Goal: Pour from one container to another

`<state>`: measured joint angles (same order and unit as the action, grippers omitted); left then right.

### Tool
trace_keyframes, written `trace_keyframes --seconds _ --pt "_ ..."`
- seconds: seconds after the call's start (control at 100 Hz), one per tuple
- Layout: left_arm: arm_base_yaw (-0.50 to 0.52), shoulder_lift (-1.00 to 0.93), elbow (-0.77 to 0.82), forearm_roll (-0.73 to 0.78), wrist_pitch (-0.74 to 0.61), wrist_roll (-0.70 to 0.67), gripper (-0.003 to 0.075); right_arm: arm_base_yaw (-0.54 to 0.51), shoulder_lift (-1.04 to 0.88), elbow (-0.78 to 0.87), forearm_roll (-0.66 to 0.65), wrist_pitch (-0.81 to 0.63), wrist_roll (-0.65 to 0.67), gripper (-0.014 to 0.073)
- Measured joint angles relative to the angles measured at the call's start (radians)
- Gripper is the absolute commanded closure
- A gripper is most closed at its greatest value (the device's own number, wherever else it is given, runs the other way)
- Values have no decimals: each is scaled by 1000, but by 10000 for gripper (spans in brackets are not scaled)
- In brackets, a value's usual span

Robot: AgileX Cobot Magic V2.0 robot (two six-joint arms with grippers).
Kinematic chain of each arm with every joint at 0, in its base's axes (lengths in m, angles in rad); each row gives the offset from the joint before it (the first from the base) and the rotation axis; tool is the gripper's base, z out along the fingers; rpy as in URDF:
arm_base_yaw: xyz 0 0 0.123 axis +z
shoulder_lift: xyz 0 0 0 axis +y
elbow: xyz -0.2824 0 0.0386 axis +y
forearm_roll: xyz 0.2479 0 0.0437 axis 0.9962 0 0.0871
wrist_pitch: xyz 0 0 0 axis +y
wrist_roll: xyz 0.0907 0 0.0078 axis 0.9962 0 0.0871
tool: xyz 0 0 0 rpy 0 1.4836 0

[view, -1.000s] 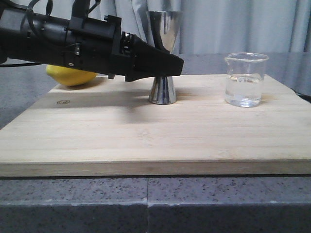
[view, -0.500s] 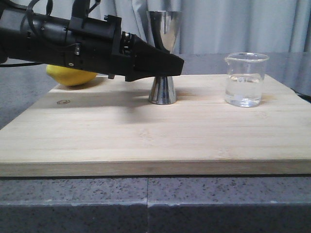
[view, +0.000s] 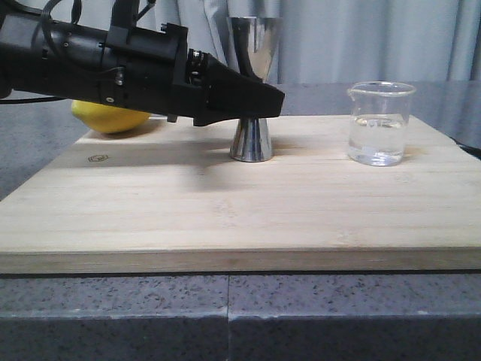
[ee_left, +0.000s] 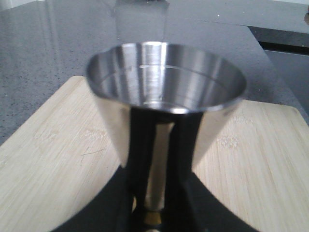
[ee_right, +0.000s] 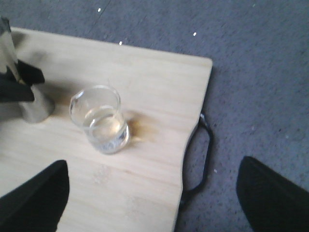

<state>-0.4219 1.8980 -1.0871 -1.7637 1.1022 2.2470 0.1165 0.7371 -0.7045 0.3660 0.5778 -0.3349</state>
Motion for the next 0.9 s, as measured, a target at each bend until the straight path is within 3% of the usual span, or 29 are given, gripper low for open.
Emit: trace_keyframes --seconds 0.14,0.3,0.63,0.9 --pt "0 0 0 0 0 0 733 190 -29 46 -148 -200 184 -44" --pt "0 0 0 0 0 0 733 332 -30 144 -234 -381 256 -44" --pt "-1 0 0 0 0 0 733 354 11 421 -256 -833 271 -44" --pt "-1 0 0 0 0 0 733 354 213 473 -268 -1097 271 -44"
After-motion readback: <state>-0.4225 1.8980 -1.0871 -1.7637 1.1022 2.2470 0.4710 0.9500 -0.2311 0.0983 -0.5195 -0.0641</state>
